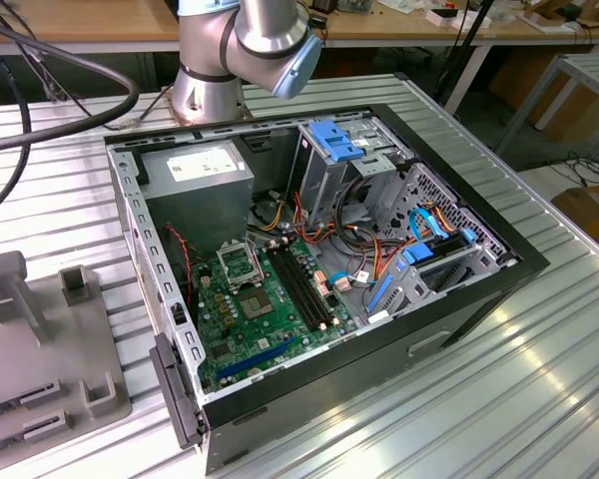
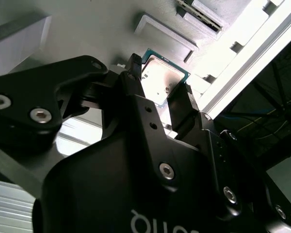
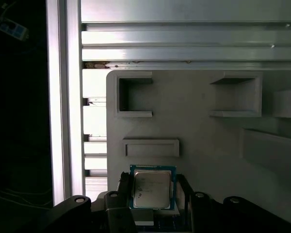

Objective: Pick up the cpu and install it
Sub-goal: 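Pick up the cpu and move it towards the insertion slot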

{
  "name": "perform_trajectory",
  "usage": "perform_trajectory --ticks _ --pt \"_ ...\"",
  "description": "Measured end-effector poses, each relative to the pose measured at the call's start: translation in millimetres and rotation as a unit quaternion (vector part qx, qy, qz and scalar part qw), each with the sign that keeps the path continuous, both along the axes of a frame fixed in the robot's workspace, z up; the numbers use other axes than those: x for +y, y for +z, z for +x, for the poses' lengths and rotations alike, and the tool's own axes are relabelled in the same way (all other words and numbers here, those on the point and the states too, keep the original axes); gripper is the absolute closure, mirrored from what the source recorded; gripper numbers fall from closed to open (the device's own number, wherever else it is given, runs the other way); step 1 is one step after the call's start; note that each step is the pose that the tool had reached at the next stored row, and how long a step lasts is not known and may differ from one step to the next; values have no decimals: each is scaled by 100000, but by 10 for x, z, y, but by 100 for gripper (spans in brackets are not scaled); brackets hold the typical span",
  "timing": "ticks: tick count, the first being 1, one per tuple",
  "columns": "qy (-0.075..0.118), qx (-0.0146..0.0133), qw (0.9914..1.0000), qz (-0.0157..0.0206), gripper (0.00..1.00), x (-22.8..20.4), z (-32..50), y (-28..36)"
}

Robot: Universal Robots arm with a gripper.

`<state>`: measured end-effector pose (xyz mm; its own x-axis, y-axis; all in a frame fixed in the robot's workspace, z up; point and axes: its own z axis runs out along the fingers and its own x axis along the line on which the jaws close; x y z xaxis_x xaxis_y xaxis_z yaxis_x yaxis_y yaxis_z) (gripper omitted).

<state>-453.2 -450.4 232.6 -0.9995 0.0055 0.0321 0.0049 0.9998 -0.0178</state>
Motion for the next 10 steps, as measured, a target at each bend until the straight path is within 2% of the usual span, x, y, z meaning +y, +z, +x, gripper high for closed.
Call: perform_trajectory --ticks 10 --pt "1 4 100000 7 53 0 0 46"
